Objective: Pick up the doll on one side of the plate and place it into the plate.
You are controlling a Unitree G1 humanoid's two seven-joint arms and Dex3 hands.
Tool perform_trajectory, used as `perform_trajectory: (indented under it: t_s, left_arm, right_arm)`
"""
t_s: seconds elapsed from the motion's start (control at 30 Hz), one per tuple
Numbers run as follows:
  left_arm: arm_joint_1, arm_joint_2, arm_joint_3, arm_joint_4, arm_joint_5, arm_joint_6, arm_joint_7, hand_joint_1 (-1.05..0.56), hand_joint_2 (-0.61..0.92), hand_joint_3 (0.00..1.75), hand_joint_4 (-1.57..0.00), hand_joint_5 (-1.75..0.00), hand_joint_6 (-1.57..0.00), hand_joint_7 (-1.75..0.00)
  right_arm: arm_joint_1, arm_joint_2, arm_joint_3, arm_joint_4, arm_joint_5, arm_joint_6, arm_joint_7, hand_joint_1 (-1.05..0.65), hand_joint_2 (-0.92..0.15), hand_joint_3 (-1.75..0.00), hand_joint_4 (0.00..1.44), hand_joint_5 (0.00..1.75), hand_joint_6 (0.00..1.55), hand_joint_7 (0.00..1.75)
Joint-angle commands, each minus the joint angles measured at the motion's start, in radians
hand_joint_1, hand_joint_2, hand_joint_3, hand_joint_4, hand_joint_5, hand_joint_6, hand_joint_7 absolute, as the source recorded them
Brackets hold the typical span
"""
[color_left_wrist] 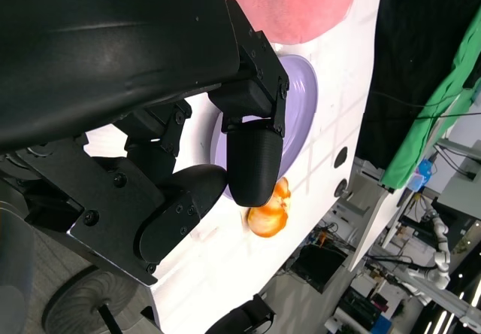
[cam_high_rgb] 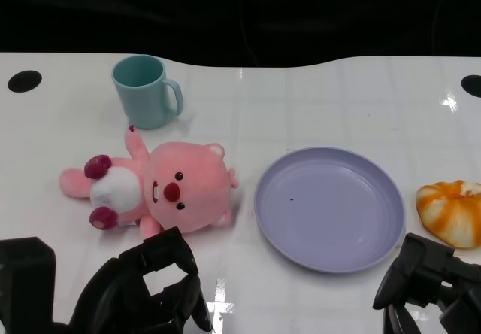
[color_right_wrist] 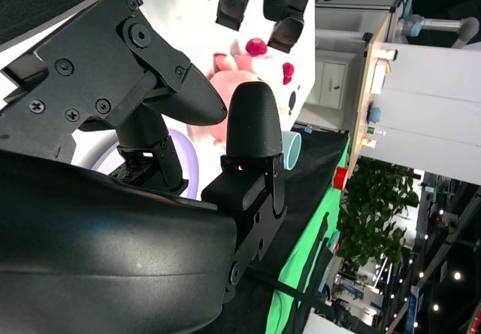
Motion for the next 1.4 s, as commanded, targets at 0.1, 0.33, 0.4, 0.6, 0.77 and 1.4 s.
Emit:
perform_trajectory:
  t_s: [0.1, 0.33, 0.4, 0.6, 0.77, 1.4]
  left_arm:
    - [0.002, 0.008, 0.003, -0.007, 0.008, -0.016, -0.008, -0.16, 0.42, 1.34, -0.8, -1.75, -0.66, -1.67]
    - [0.002, 0.011, 0.009, 0.0, 0.002, -0.017, -0.018, -0.17, 0.43, 1.31, -0.8, -1.75, -0.66, -1.65]
    - [0.001, 0.012, 0.01, 0.002, 0.003, -0.015, -0.017, -0.17, 0.44, 1.3, -0.8, -1.75, -0.67, -1.65]
    - [0.002, 0.016, 0.01, 0.005, 0.009, -0.019, -0.018, -0.15, 0.44, 1.31, -0.8, -1.75, -0.67, -1.64]
    - [0.002, 0.017, 0.011, 0.015, 0.007, -0.029, -0.024, -0.16, 0.43, 1.3, -0.79, -1.75, -0.67, -1.64]
    - [-0.015, 0.021, 0.039, -0.013, 0.021, -0.144, -0.051, -0.28, 0.69, 0.68, -0.68, -1.19, -0.72, -0.76]
  right_arm:
    - [0.002, -0.01, -0.014, -0.002, 0.016, -0.017, 0.004, -0.15, -0.41, -1.48, 0.73, 1.75, 0.6, 1.58]
    - [0.005, -0.009, -0.01, -0.009, 0.01, -0.009, 0.0, -0.14, -0.41, -1.49, 0.73, 1.75, 0.6, 1.58]
    - [0.003, -0.007, -0.008, -0.007, 0.009, -0.012, 0.0, -0.14, -0.41, -1.49, 0.73, 1.75, 0.61, 1.58]
    - [0.003, -0.007, -0.005, -0.006, 0.008, -0.016, 0.001, -0.15, -0.4, -1.49, 0.74, 1.75, 0.61, 1.59]
    - [0.003, -0.007, -0.004, -0.005, -0.001, -0.019, -0.001, -0.14, -0.39, -1.5, 0.74, 1.75, 0.61, 1.59]
    - [0.009, -0.003, 0.017, -0.006, 0.005, -0.022, -0.009, -0.12, -0.38, -1.52, 0.74, 1.75, 0.61, 1.6]
